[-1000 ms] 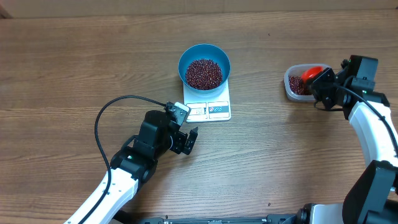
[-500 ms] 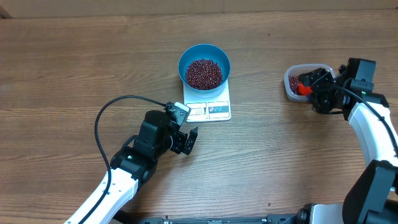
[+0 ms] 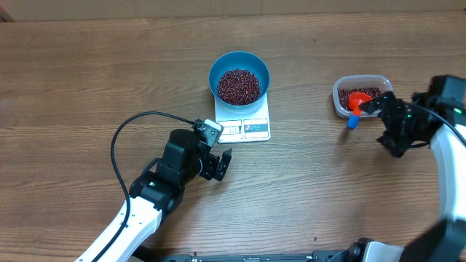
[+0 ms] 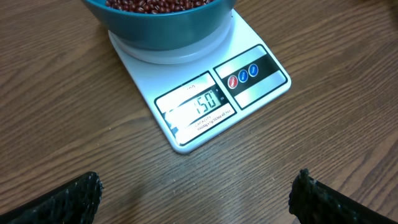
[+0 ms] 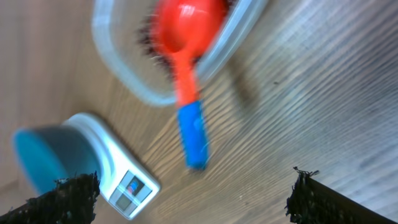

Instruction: Scoop item into bowl and weigh 150g on scale

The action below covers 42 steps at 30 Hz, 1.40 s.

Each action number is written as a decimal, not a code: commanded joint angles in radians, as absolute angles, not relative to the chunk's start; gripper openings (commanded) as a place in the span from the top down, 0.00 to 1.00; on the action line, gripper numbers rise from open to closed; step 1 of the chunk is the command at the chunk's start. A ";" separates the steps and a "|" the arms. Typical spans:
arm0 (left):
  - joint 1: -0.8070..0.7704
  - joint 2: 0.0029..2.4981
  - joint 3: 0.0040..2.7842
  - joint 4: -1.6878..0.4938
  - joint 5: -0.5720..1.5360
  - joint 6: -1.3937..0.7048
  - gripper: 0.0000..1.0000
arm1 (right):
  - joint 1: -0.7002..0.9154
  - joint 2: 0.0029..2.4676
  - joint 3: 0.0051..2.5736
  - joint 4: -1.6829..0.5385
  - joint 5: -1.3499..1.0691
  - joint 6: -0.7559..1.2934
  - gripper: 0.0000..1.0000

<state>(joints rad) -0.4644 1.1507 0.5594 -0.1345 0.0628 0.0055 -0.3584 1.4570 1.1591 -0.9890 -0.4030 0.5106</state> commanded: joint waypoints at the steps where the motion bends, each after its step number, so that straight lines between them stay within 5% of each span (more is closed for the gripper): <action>1: -0.465 1.158 0.558 -0.134 0.051 0.000 0.01 | -0.345 1.298 1.237 -1.047 -0.413 0.350 0.00; 15: -0.465 1.158 0.558 -0.134 0.051 0.000 0.00 | -0.326 0.885 1.298 -1.304 -0.413 0.212 0.00; 31: -0.465 1.158 0.558 -0.134 0.051 0.000 0.00 | -0.324 0.854 1.296 -1.311 -0.383 0.094 0.00; 42: -0.465 1.158 0.558 -0.134 0.051 0.000 0.00 | -0.212 0.752 1.017 -0.850 -0.326 -0.032 0.00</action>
<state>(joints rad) -0.4644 1.1507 0.5594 -0.1341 0.0628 0.0055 -0.2676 0.8108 1.1252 -0.9440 -0.3714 0.0074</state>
